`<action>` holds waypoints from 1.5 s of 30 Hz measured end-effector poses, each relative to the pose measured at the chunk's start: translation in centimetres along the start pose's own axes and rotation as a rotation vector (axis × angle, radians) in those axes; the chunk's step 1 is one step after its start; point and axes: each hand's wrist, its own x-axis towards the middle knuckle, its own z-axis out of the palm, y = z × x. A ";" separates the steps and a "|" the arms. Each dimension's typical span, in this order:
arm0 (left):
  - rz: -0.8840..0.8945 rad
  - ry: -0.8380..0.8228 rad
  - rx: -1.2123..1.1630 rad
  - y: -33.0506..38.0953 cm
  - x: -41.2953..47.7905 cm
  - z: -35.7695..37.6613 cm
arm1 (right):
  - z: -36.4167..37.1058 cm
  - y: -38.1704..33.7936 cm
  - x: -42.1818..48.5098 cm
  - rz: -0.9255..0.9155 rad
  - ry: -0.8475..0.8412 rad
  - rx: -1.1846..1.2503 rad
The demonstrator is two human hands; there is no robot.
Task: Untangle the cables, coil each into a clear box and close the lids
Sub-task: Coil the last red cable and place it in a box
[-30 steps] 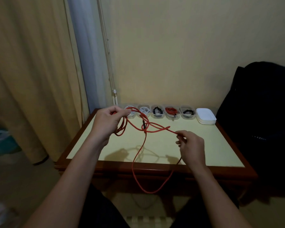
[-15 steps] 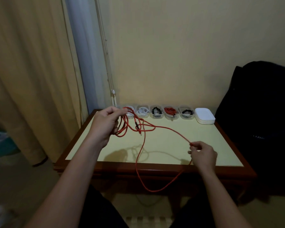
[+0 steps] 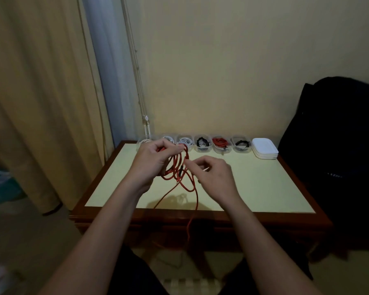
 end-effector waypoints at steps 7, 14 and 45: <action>0.000 -0.062 0.014 0.0 -0.4 0.5 | 2.0 0.2 0.4 0.094 -0.037 0.003; 0.082 -0.073 0.250 -0.1 -0.4 -0.3 | 0.3 1.0 1.1 0.142 -0.043 0.084; 0.161 -0.108 0.389 1.1 -0.2 0.5 | -1.9 2.1 1.5 0.012 -0.030 0.173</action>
